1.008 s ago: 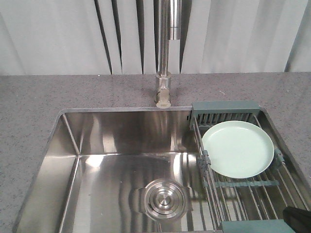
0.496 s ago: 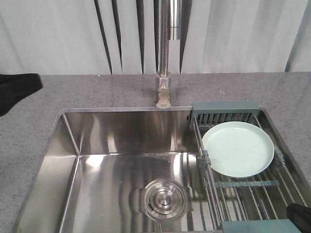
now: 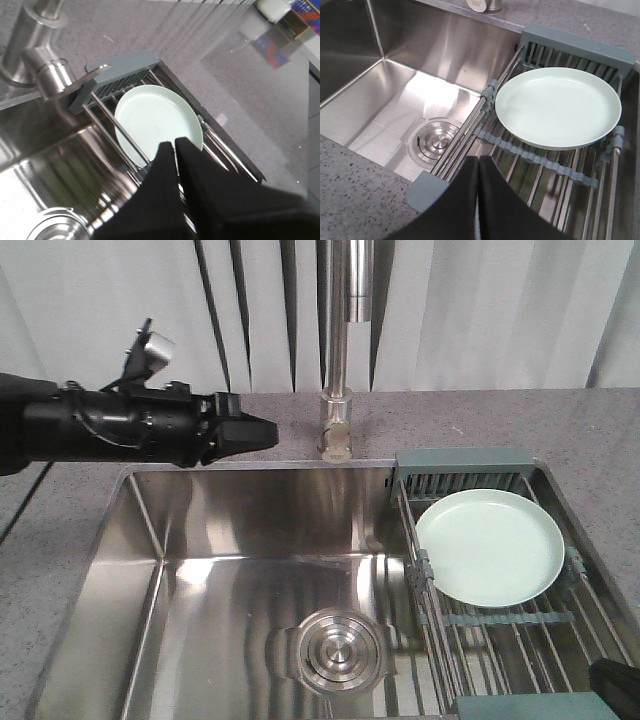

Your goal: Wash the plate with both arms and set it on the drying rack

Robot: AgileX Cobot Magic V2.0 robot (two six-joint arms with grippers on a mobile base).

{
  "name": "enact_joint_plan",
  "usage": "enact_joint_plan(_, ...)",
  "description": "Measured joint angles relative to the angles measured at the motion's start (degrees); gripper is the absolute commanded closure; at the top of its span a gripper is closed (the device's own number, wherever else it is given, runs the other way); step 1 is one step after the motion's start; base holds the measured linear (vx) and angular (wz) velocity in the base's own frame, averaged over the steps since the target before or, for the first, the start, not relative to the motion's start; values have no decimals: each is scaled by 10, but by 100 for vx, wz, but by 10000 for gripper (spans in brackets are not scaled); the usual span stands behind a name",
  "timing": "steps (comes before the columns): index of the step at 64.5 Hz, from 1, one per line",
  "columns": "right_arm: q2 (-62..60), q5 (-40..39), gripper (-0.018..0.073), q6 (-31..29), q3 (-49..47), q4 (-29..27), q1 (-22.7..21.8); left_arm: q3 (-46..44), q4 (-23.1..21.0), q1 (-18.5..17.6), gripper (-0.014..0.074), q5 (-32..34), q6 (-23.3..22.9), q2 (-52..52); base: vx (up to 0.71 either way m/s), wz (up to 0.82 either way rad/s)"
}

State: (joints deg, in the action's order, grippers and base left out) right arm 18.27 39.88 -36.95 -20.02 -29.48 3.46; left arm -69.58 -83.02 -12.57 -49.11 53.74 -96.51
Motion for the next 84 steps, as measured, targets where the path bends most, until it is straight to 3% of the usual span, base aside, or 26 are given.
enact_joint_plan(15,0,0,564,0,0,0,0,-83,-27,-53,603,0,-14,-105,0,0)
enact_joint_plan(26,0,0,564,0,0,0,0,-139,-43,-71,603,9,-35,-172,0,0)
enact_joint_plan(55,-1,0,564,0,0,0,0,-265,-57,-75,603,27,-96,-297,0,0)
enact_joint_plan(84,-1,0,564,0,0,0,0,-324,-61,-80,603,56,-101,-320,0,0)
